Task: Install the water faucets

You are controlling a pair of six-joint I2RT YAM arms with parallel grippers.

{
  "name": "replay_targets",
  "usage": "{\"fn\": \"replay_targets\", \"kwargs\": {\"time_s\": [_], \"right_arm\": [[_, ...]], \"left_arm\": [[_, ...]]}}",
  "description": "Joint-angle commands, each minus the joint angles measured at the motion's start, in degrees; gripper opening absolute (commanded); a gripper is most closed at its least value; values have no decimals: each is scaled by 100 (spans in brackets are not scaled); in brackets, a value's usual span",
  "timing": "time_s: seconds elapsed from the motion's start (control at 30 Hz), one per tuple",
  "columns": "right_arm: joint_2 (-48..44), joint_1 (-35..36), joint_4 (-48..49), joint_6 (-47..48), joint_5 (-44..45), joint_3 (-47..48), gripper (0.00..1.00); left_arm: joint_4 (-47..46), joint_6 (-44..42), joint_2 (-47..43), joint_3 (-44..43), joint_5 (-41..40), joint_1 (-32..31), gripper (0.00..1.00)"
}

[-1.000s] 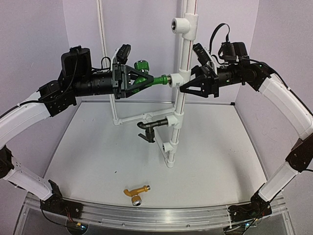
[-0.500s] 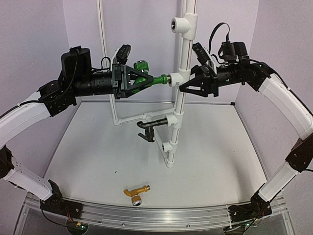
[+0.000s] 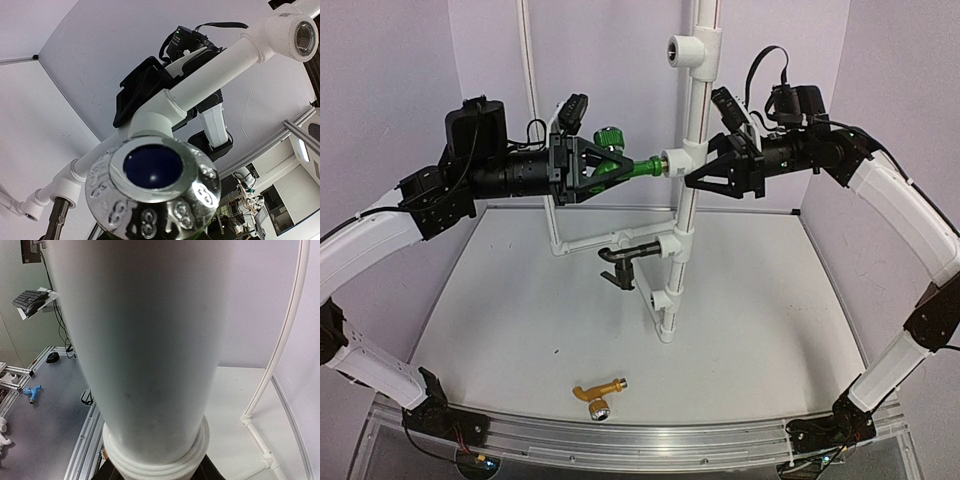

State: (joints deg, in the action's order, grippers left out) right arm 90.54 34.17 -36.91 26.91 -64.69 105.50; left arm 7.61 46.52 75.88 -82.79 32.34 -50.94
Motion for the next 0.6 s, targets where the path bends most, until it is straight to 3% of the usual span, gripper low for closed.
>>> {"fn": "replay_targets", "kwargs": {"time_s": [0.0, 0.57], "right_arm": [[-8, 186, 483, -201, -70, 43, 0], [2, 248, 466, 17, 137, -158, 0]], "left_arm": [[-25, -21, -65, -22, 45, -101, 0], [-273, 1023, 266, -314, 369, -101, 0]]}}
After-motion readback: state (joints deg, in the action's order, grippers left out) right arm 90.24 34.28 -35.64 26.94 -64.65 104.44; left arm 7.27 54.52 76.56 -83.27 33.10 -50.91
